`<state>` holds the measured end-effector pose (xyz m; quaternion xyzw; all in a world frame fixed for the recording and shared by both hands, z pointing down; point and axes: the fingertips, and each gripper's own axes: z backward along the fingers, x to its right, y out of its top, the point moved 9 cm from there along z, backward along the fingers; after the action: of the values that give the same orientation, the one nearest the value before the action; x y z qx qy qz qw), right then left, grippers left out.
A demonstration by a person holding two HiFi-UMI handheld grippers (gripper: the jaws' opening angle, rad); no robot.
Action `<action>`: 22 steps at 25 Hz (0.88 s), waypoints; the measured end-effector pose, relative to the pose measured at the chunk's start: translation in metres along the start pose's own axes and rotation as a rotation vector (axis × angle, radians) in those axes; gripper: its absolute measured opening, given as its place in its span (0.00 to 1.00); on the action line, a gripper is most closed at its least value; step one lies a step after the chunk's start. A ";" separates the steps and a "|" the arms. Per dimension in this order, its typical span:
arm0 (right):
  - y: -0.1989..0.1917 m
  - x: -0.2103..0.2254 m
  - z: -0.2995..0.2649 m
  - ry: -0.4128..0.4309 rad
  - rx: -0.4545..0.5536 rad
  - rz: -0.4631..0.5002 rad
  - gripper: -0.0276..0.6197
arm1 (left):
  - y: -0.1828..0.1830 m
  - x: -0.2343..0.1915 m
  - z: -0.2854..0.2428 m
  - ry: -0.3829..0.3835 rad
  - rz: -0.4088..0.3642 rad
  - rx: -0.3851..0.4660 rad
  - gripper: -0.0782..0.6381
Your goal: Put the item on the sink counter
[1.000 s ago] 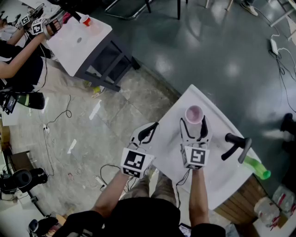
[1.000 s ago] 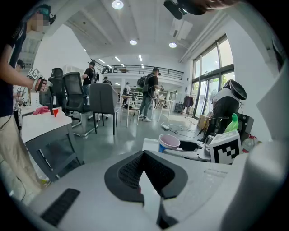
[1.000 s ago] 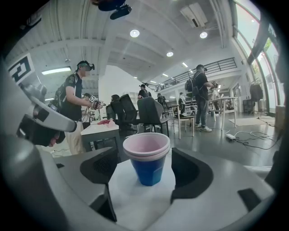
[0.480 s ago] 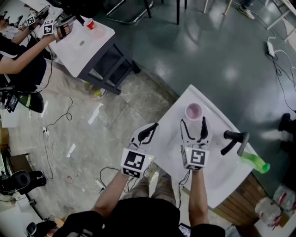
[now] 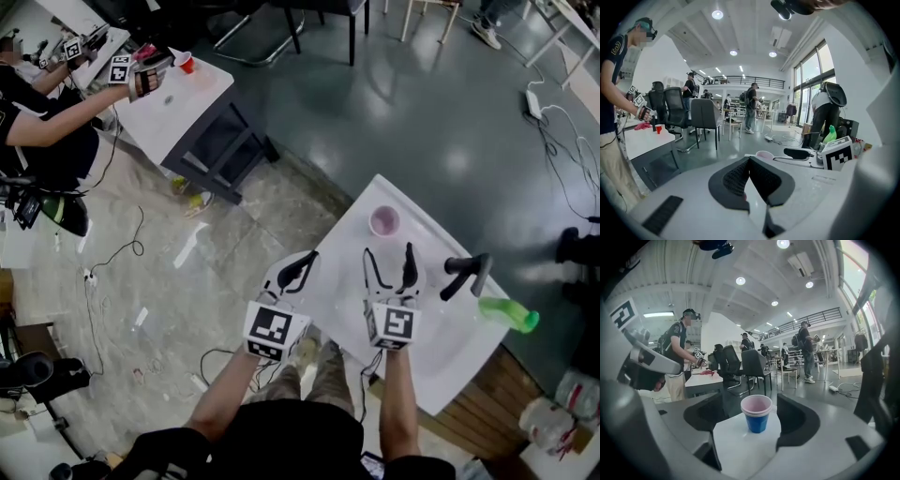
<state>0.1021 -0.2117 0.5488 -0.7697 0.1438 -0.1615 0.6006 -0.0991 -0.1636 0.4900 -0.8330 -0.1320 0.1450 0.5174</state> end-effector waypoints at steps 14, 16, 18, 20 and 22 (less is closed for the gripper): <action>0.025 -0.010 0.072 -0.058 0.041 0.005 0.52 | 0.025 0.029 0.050 -0.040 -0.045 0.081 0.11; 0.035 -0.013 0.082 -0.068 0.045 0.007 0.50 | 0.029 0.033 0.056 -0.049 -0.052 0.093 0.11; 0.036 -0.013 0.094 -0.077 0.054 0.013 0.49 | 0.033 0.038 0.062 -0.059 -0.059 0.104 0.11; 0.039 -0.015 0.106 -0.088 0.059 0.015 0.47 | 0.037 0.044 0.069 -0.071 -0.064 0.116 0.11; 0.042 -0.018 0.117 -0.099 0.065 0.018 0.45 | 0.040 0.048 0.077 -0.083 -0.069 0.127 0.11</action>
<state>0.1337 -0.1110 0.4795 -0.7557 0.1154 -0.1226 0.6329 -0.0811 -0.1003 0.4163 -0.7866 -0.1726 0.1696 0.5680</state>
